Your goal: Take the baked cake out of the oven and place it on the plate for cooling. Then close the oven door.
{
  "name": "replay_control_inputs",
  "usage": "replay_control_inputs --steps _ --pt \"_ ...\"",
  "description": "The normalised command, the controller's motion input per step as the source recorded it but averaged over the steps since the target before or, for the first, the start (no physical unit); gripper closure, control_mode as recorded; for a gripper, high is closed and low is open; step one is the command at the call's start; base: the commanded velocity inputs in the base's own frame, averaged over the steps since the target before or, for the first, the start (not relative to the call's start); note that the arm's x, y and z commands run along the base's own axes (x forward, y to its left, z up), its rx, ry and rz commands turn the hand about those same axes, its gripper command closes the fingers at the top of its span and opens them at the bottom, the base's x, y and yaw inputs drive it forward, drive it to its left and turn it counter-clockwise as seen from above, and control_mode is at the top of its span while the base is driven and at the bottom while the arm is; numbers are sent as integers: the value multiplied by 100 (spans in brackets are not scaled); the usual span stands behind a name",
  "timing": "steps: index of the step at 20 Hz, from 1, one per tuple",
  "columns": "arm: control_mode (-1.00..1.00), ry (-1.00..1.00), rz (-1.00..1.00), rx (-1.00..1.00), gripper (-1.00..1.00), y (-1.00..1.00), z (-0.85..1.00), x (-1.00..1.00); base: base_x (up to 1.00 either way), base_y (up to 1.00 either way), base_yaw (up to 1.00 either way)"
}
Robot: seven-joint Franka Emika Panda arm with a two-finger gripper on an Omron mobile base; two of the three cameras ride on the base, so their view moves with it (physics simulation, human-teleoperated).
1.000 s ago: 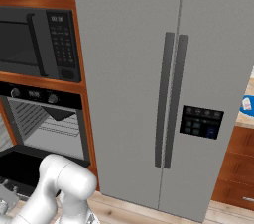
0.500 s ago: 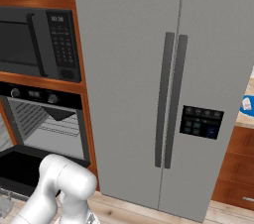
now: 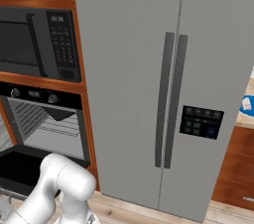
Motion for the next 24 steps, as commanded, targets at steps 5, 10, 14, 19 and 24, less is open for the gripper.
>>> replay_control_inputs --steps 5,10,14,19,24 --pt "-100 -15 -6 0 -100 26 -75 -95 0 0 0" --pt "-100 -18 -9 -6 -100 19 -95 -30 0 0 0" --pt "-100 -23 -14 -23 -100 22 -90 74 0 0 0" --pt "-100 -22 -15 -13 -100 8 -41 99 0 0 0" --pt "-100 -33 -11 -8 -100 4 -6 88 0 0 0"
